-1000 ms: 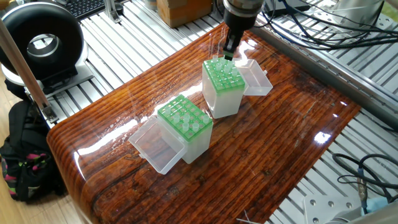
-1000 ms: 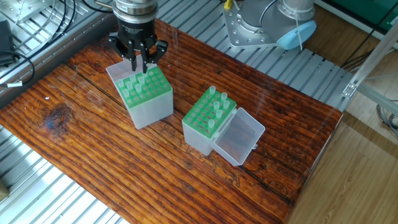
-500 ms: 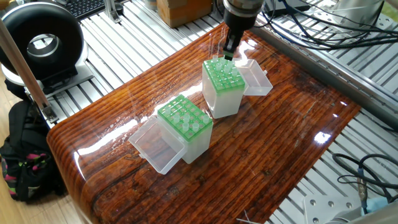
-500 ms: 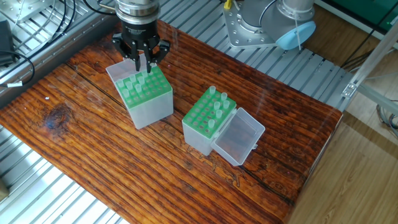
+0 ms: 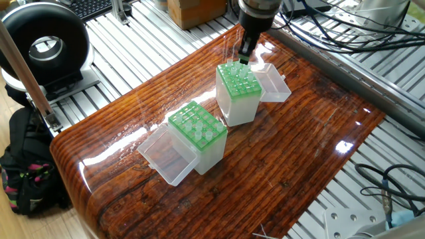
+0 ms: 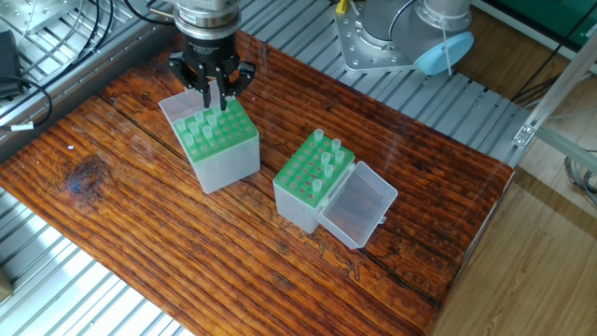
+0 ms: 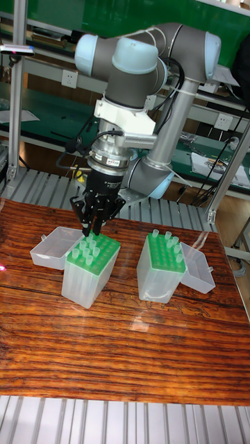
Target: Transfer all large pipette tips from one holder to another
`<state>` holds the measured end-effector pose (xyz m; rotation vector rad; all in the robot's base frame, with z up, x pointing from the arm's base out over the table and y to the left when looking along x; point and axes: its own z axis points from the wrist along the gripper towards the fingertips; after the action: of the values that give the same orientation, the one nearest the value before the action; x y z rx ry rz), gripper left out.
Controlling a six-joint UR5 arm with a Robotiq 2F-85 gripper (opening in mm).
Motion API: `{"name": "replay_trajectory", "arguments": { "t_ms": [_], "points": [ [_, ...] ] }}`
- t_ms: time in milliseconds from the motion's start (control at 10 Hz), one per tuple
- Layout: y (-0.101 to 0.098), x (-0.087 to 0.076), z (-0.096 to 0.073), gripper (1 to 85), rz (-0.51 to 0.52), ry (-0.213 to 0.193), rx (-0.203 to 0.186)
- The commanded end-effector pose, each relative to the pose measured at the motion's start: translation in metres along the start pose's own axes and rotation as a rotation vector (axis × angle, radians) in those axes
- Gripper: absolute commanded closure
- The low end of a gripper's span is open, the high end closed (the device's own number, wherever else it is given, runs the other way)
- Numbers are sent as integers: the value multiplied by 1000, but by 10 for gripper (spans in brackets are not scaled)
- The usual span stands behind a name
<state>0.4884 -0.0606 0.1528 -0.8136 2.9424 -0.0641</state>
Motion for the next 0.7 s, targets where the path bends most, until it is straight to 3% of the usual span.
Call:
{"name": "replay_trajectory", "arguments": {
  "t_ms": [0,600],
  "points": [
    [3,1,3,563,3,0,-14],
    [1,2,6,563,0,-6,-7]
  ]
}}
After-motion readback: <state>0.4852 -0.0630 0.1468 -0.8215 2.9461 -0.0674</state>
